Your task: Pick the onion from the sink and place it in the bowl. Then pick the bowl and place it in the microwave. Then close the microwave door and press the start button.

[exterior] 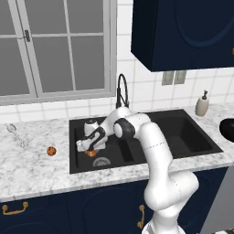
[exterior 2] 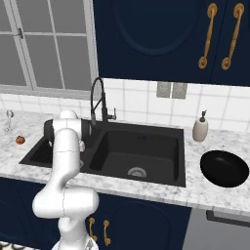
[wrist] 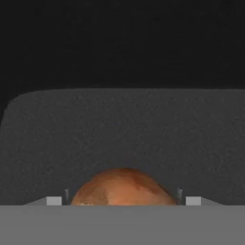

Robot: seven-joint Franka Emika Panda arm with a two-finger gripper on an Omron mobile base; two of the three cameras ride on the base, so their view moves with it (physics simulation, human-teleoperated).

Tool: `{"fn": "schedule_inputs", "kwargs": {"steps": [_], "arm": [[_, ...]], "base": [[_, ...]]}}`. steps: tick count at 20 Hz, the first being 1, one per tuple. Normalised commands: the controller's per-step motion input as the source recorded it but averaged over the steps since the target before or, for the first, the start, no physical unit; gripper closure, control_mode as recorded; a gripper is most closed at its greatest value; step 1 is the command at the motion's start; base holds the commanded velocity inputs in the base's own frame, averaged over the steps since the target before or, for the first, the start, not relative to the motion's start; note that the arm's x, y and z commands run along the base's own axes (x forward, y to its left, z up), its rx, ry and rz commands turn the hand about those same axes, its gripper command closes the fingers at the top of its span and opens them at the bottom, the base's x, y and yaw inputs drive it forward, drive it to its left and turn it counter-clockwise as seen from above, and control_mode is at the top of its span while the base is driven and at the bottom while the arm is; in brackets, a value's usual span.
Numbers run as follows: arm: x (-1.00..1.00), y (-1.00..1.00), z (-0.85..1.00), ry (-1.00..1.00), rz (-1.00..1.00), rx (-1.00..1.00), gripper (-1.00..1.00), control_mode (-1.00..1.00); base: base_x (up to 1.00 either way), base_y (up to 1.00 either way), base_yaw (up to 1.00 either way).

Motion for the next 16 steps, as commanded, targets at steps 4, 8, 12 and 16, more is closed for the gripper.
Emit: {"fn": "schedule_inputs", "kwargs": {"steps": [4,8,12,16], "arm": [[-0.41,0.01,-0.36,0.07,-0.05,0.00,1.00,-1.00],[-0.77,-0.13,0.11,0.01,-0.10,0.05,1.00,-1.00],[-1.00,-0.35,0.73,-0.09,-0.13,0.12,1.00,-1.00],[-0.90,-0.13,1.00,-0.21,-0.10,0.09,1.00,-1.00]], "base": [[0.00,0.00,0.00],[0.00,0.00,0.00],[0.00,0.00,0.00],[0.00,0.00,0.00]]}}
